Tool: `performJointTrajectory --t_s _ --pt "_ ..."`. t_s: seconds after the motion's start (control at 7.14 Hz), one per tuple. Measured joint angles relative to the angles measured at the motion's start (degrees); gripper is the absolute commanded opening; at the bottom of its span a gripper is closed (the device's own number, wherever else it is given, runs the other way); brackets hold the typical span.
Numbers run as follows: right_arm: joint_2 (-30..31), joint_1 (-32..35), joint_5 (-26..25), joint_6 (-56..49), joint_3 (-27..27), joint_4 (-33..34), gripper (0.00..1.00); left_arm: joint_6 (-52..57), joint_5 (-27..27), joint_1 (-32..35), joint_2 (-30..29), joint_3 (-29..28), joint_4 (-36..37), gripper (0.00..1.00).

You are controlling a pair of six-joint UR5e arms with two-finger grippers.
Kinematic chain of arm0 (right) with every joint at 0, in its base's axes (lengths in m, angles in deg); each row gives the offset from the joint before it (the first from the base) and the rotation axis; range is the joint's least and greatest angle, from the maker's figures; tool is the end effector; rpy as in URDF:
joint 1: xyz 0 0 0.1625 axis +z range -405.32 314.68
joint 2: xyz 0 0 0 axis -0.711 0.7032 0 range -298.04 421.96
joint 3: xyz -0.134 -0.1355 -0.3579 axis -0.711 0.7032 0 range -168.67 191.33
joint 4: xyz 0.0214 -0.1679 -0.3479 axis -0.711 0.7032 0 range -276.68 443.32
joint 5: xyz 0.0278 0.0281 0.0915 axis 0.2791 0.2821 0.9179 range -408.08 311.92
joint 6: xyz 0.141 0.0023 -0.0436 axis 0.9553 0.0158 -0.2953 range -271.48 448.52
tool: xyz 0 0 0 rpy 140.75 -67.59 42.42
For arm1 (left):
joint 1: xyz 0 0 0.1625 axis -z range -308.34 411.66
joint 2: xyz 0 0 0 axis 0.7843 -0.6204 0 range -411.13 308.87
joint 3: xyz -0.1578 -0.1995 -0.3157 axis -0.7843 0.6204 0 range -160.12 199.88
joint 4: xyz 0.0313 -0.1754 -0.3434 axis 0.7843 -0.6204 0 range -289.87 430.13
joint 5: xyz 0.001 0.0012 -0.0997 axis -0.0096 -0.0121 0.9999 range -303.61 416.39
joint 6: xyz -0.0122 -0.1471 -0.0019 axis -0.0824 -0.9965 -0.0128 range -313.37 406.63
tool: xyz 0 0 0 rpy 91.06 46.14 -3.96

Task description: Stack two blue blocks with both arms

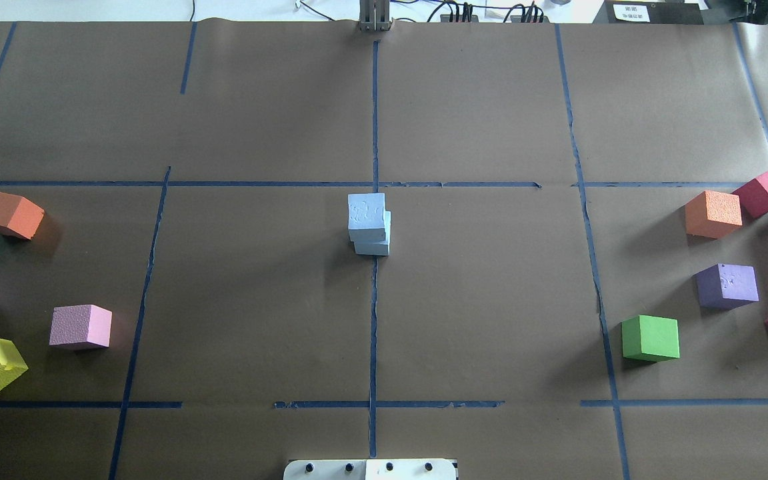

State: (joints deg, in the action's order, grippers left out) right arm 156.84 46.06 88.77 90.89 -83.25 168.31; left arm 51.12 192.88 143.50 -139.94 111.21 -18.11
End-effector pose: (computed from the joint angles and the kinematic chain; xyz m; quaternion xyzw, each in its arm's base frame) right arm 0.0361 -0.4356 0.6607 0.0344 -0.3975 0.0137 0.9169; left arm -0.0409 -0.4504 0.6714 0.0087 0.3948 0.0156 0.9186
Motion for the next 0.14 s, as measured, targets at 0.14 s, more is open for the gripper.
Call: performJointTrajectory --t_s 0.14 --pt "0.0 0.02 -0.02 0.0 -0.07 0.0 1.0 0.0 0.0 0.0 0.02 -0.01 0.0 1.0"
